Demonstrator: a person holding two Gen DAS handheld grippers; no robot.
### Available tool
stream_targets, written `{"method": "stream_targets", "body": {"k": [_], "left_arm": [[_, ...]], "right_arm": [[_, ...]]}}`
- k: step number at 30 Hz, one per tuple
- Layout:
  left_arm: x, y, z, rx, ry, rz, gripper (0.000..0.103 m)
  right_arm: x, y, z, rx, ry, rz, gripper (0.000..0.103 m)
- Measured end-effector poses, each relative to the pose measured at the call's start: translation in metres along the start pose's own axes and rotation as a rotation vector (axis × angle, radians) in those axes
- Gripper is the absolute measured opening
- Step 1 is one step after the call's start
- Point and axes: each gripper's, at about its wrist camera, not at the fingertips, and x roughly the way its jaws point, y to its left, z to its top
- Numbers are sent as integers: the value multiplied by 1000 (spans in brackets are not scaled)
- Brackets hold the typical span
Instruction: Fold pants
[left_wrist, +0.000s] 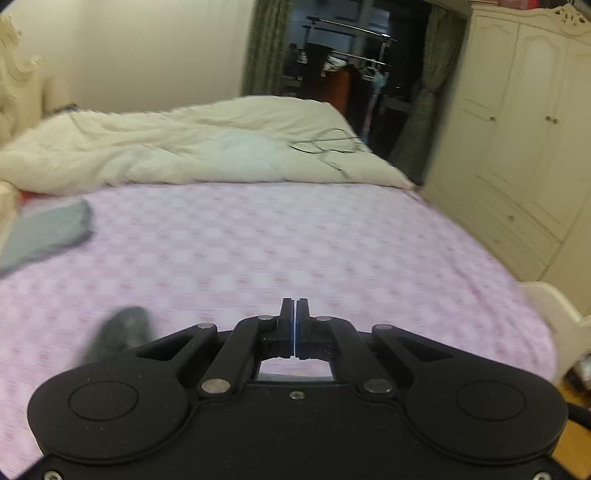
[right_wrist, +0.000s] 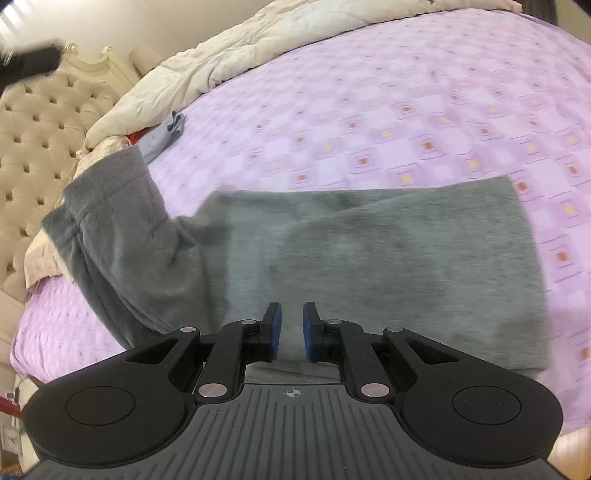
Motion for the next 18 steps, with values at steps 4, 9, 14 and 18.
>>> {"method": "stream_targets", "body": {"k": [4, 9, 14, 18], "left_arm": [[22, -3, -19, -114, 77, -29, 6], [20, 45, -39, -218, 155, 78, 7], [-16, 109, -40, -289, 74, 125, 14], [-9, 156, -45, -339, 143, 178, 26]], "right_arm": [[-10, -16, 0, -34, 21, -5, 12], [-6, -18, -1, -33, 56, -15, 13], [12, -6, 15, -14, 50, 3, 15], [29, 0, 43, 57, -5, 37, 37]]}}
